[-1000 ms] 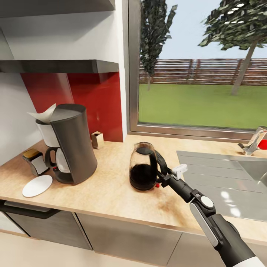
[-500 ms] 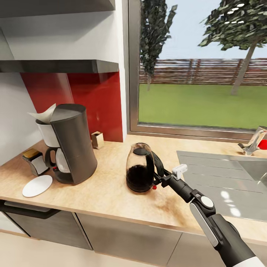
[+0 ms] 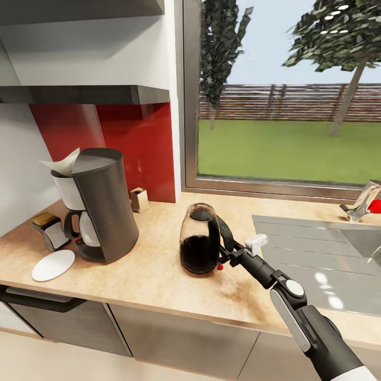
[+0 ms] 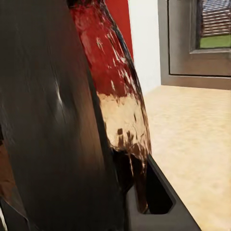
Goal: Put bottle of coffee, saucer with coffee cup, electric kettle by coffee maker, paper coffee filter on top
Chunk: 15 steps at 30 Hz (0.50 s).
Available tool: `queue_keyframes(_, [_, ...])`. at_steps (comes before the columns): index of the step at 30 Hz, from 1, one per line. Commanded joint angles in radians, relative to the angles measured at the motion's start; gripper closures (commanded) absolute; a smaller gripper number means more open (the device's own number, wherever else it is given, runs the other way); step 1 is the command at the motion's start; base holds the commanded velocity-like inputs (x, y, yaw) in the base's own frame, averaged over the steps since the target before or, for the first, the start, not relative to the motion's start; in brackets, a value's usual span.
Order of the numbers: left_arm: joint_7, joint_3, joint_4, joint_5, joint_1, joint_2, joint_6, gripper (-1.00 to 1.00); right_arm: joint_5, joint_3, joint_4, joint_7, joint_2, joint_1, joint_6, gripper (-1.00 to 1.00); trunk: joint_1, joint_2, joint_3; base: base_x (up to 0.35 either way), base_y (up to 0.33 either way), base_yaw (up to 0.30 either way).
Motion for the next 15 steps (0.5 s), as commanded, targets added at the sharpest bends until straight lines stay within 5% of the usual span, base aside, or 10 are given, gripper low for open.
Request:
queue_keyframes(1, [-0.004, 0.007, -0.002, 0.001, 0.001, 0.0, 0.003, -1.0, -0.013, 0.001, -0.001, 0.0, 0.0, -0.001, 0.001, 1.0, 0.0, -0.001, -0.001, 0.0, 0.0, 0.0])
queue_keyframes(5, [-0.004, 0.007, -0.002, 0.001, 0.001, 0.0, 0.003, -1.0, -0.015, 0.001, -0.008, -0.048, 0.002, -0.002, 0.003, 1.0, 0.0, -0.001, -0.001, 0.0, 0.0, 0.0])
queue_keyframes(6, [-0.005, 0.007, -0.002, 0.001, 0.001, 0.0, 0.003, -1.0, -0.016, 0.002, -0.018, -0.109, 0.003, -0.003, 0.023, 1.0, 0.0, -0.001, -0.001, 0.0, 0.0, 0.0])
queue_keyframes(12, [-0.005, 0.007, -0.002, 0.001, 0.001, 0.0, 0.003, -1.0, -0.015, 0.004, -0.1, -0.194, 0.035, -0.022, 0.169, 1.0, 0.0, -0.001, -0.001, 0.0, 0.0, 0.0])
queue_keyframes(15, [-0.005, 0.007, -0.002, 0.001, 0.001, 0.0, 0.003, -1.0, 0.06, 0.004, -0.112, -0.238, 0.071, -0.065, 0.223, 1.0, 0.0, -0.001, -0.001, 0.0, 0.0, 0.0])
